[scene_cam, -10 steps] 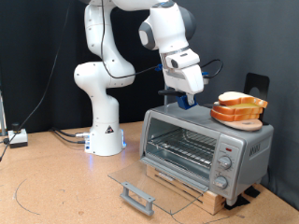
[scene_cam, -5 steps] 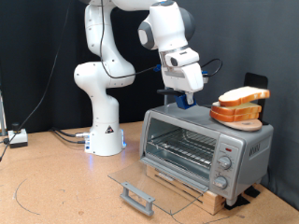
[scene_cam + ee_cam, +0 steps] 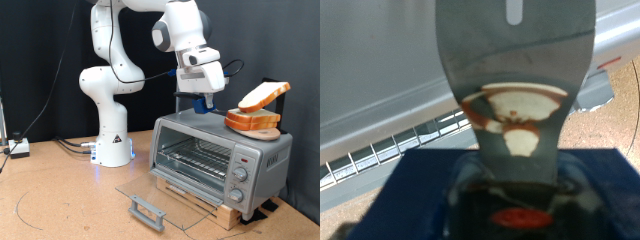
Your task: Make a piece of toast with the oven
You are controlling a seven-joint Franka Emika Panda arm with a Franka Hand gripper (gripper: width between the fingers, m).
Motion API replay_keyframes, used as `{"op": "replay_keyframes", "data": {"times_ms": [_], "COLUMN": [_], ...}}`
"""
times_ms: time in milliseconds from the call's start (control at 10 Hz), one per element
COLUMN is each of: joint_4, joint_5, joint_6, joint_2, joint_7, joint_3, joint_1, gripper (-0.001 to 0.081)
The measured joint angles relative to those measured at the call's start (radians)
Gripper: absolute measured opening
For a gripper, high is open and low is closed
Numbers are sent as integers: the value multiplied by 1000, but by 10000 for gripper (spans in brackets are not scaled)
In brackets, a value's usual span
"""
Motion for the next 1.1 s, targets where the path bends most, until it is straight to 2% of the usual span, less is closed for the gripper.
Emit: {"op": "replay_keyframes", "data": {"times_ms": [600, 1100], "joint_4": [10, 12], "joint_5": [3, -7], "joint_6": [-13, -56], "joint_2": [-4, -2], "joint_7": [-4, -7], "joint_3": [2, -9], "joint_1": [0, -5], "gripper": [391, 391]}}
